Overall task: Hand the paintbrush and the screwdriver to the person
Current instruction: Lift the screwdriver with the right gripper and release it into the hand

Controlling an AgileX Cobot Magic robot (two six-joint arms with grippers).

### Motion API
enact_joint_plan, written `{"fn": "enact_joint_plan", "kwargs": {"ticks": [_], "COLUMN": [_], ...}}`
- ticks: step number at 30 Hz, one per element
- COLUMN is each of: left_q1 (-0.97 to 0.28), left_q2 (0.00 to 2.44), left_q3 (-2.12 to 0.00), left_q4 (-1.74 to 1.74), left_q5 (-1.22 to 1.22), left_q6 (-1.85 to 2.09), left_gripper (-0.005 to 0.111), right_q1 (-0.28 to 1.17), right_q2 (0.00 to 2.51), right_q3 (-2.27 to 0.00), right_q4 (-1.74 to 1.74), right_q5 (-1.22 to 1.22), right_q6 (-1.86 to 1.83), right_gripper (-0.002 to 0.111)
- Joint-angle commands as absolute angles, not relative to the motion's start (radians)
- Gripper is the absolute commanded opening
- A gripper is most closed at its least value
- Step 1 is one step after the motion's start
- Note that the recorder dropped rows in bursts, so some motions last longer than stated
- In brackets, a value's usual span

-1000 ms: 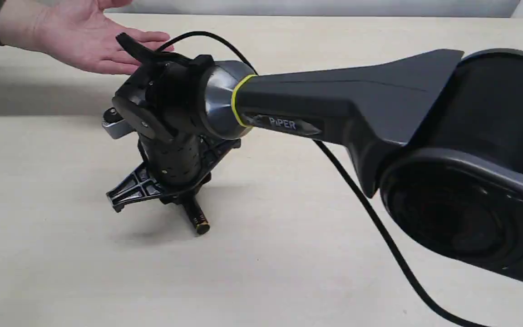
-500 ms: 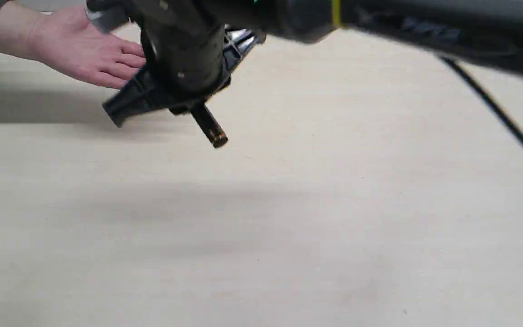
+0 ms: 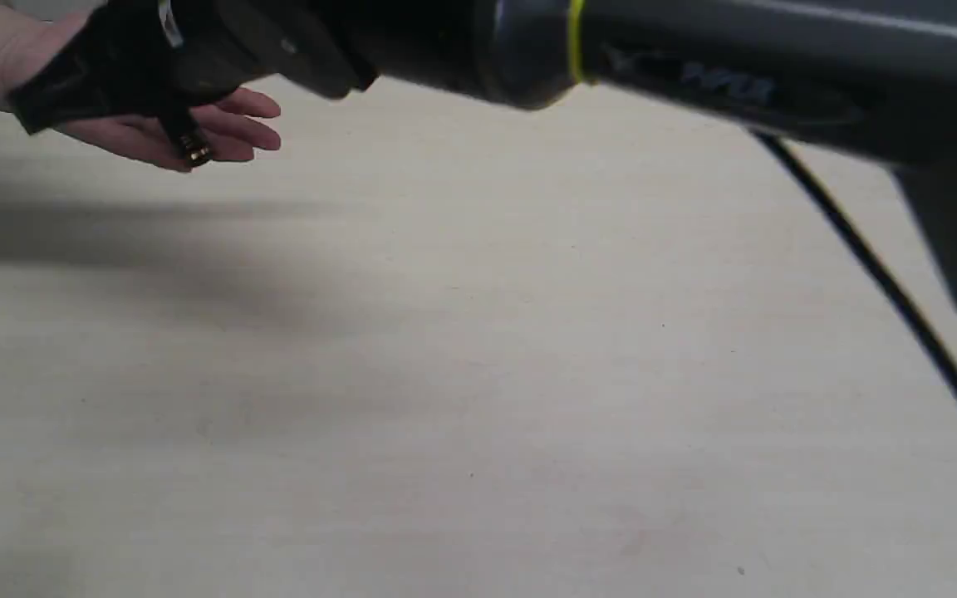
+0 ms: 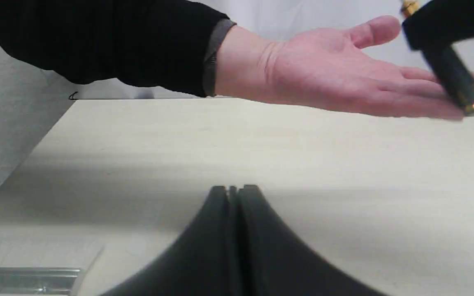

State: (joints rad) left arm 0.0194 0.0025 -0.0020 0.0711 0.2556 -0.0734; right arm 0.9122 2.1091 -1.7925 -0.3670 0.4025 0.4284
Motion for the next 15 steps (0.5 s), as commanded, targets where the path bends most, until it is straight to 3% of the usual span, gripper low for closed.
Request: {"fn": "enact_joint_plan", "kwargs": {"ticks": [1, 4, 8, 10, 15], "left_q1": [0.011, 0.011, 0.011, 0.011, 0.011], "left_q2": [0.0, 0.0, 0.0, 0.0, 0.0], "left_q3": [0.0, 0.0, 0.0, 0.0, 0.0], "left_q4": [0.067, 0.067, 0.067, 0.067, 0.07], "left_q5": [0.251, 0.251, 0.251, 0.251, 0.248], "left_q6": [-0.075, -0.075, -0.075, -0.075, -0.075], "left_gripper": [0.0, 0.0, 0.0, 0.0, 0.0], "right_q1": [0.905, 0.905, 0.905, 0.905, 0.905], "right_q2": [2.163, 2.18, 2.15, 2.115, 1.995], "right_q3": [-1.791, -1.791, -1.791, -1.791, -1.791], "right_q4": [-0.412, -0.412, -0.428, -0.439, -0.468], "right_q5": [0.306, 0.289, 0.356, 0.414, 0.613], "right_q6": [0.422, 0.423, 0.423, 0.423, 0.423], "right_gripper": [0.032, 0.05, 0.052, 0.045, 0.004]}}
